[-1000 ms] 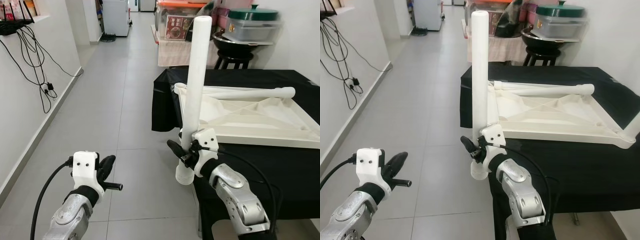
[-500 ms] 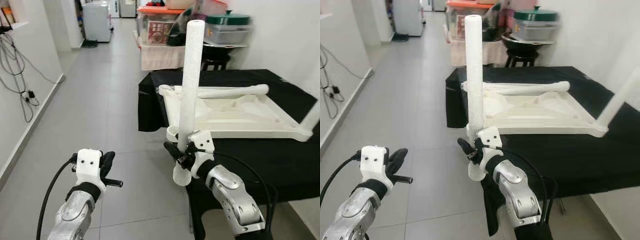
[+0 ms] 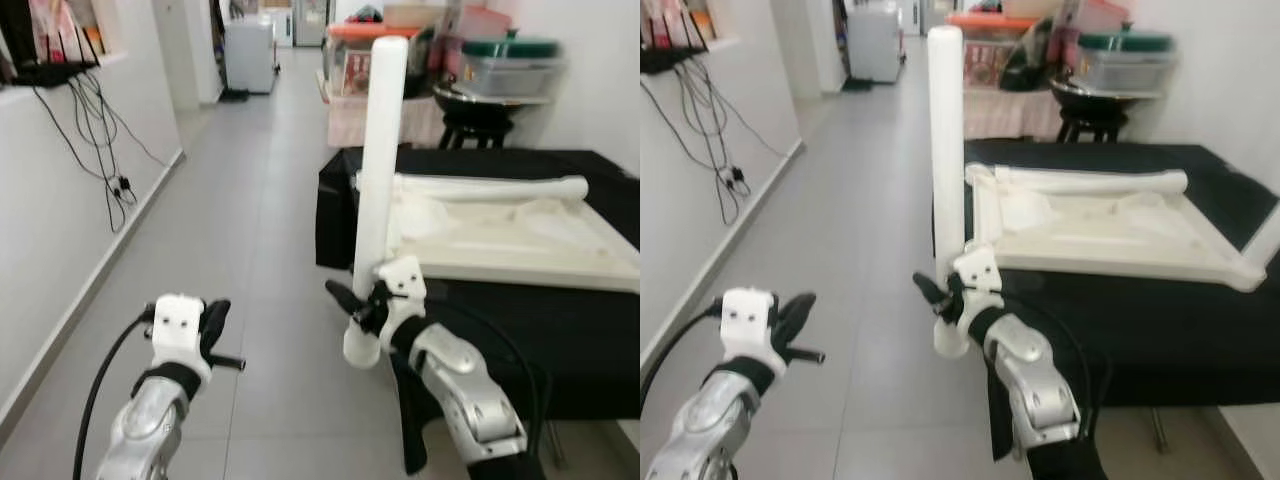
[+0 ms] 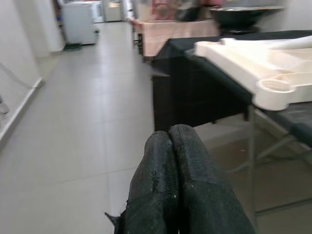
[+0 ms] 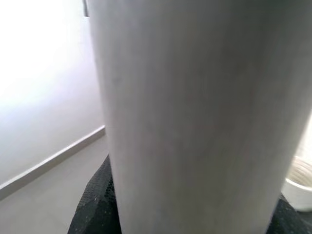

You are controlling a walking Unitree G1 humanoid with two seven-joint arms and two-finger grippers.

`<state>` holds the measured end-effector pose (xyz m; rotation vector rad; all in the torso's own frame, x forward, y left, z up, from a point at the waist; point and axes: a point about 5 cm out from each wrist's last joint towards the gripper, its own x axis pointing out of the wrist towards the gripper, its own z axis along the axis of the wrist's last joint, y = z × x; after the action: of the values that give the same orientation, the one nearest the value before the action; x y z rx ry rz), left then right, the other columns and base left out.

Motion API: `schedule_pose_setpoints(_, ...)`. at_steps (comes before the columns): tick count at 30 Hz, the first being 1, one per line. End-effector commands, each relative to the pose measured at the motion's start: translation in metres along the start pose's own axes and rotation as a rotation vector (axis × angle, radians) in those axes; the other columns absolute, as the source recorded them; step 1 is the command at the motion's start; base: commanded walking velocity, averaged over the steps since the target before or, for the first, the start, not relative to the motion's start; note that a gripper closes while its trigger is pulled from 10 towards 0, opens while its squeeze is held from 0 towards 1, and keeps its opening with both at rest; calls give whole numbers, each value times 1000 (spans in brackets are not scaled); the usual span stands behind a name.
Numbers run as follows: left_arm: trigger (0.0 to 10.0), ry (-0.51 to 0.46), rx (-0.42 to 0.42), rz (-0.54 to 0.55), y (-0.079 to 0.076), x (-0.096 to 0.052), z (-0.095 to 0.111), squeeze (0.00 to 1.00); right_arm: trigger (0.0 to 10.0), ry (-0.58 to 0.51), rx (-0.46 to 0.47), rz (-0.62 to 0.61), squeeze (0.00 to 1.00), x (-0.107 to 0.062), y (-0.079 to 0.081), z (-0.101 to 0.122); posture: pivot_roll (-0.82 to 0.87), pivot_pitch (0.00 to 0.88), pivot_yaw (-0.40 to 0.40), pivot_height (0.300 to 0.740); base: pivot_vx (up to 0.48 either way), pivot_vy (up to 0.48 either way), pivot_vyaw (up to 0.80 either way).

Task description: Building children table

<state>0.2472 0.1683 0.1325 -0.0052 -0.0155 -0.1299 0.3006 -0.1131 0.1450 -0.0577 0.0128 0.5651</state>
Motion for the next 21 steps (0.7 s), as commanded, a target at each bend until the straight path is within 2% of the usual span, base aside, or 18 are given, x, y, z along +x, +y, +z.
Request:
schedule_pose_setpoints(1,10000,3,-4,1,0,1,-2,0,10000,-8,-7,-4,0,1,-2,2,8,0,-30,740,0,0,0)
schedule_pose_setpoints(17,10000,1,-20,-3,-1,2,-3,0,10000,-18,5,5,0,1,-3,2,6,0,-26,740,0,0,0)
schedule_pose_setpoints(21,10000,-32,-53,-14,3,1,3,0,10000,-71,4,51,0,0,1,10,2,0,-20,740,0,0,0)
